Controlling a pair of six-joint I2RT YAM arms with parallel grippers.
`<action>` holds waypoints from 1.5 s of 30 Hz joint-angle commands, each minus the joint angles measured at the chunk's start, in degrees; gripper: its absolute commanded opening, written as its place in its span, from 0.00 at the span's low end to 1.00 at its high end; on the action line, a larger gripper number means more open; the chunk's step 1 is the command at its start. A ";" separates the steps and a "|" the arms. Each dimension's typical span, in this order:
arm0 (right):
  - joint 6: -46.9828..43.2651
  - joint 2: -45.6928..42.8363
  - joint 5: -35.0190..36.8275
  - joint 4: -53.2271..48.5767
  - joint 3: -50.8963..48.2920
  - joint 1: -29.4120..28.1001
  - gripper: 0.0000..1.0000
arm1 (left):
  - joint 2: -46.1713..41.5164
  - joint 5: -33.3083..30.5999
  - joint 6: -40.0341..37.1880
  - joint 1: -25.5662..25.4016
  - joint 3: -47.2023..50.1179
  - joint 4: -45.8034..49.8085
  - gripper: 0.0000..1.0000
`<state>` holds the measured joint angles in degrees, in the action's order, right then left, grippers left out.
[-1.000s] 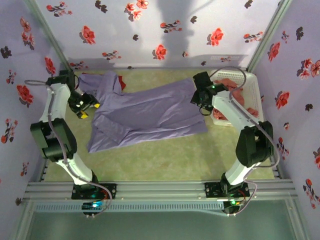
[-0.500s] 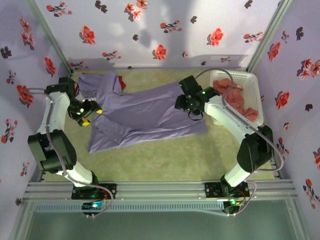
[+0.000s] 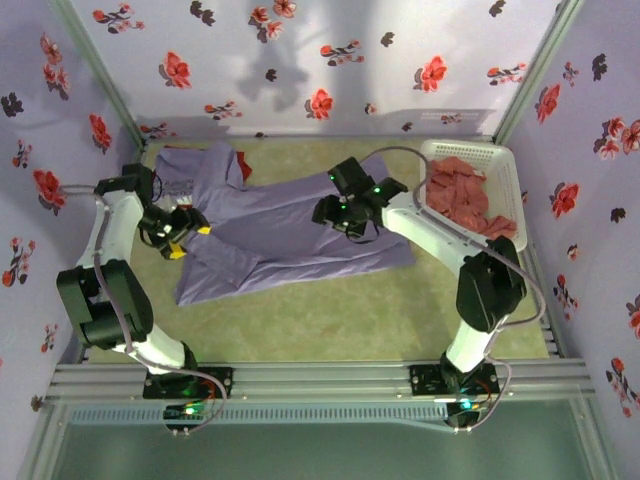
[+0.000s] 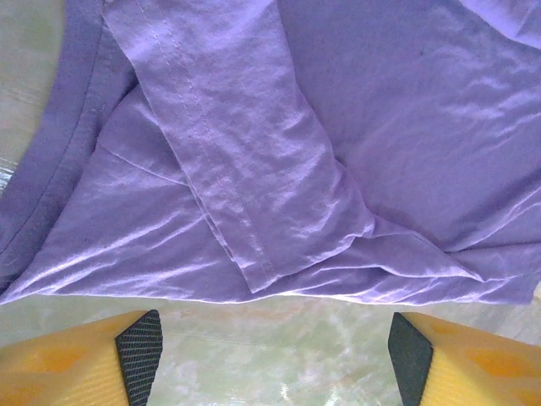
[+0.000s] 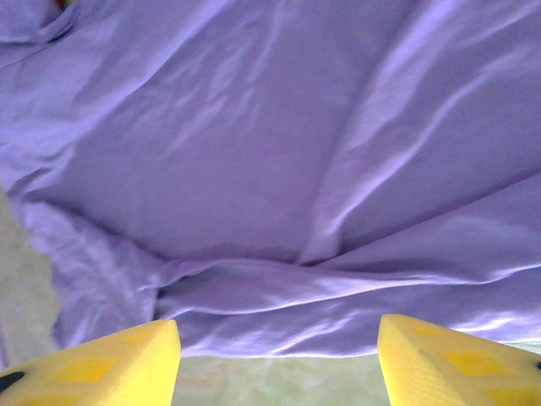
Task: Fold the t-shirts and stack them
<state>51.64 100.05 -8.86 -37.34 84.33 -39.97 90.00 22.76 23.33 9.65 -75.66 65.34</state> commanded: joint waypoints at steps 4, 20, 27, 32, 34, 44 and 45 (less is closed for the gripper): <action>8.30 6.28 -5.97 10.23 1.37 -4.27 0.64 | 0.88 -1.81 -0.99 0.37 2.79 -1.18 0.75; 8.66 7.52 -5.69 13.55 -2.10 0.31 0.65 | 2.32 1.33 9.64 -6.92 17.77 -16.34 0.56; 6.75 7.29 -6.09 10.99 0.70 2.63 0.65 | 3.40 1.14 12.54 -10.53 21.03 -19.89 0.43; 5.38 5.94 -6.39 8.52 0.12 3.27 0.65 | 4.83 1.61 13.23 -12.08 20.81 -20.90 0.43; 5.76 4.36 -5.90 8.81 -1.42 3.44 0.65 | 5.22 1.17 13.25 -12.10 20.81 -21.05 0.42; 4.39 -4.58 -2.91 5.94 -4.80 4.27 0.65 | 5.92 1.92 15.52 -12.53 23.89 -25.94 0.25; 4.80 -5.72 -2.26 6.49 -5.98 4.34 0.65 | 5.66 2.83 16.12 -12.55 24.22 -26.53 0.20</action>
<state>57.45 98.21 -13.65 -28.97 80.62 -36.16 95.31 24.12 37.71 -2.37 -52.64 40.62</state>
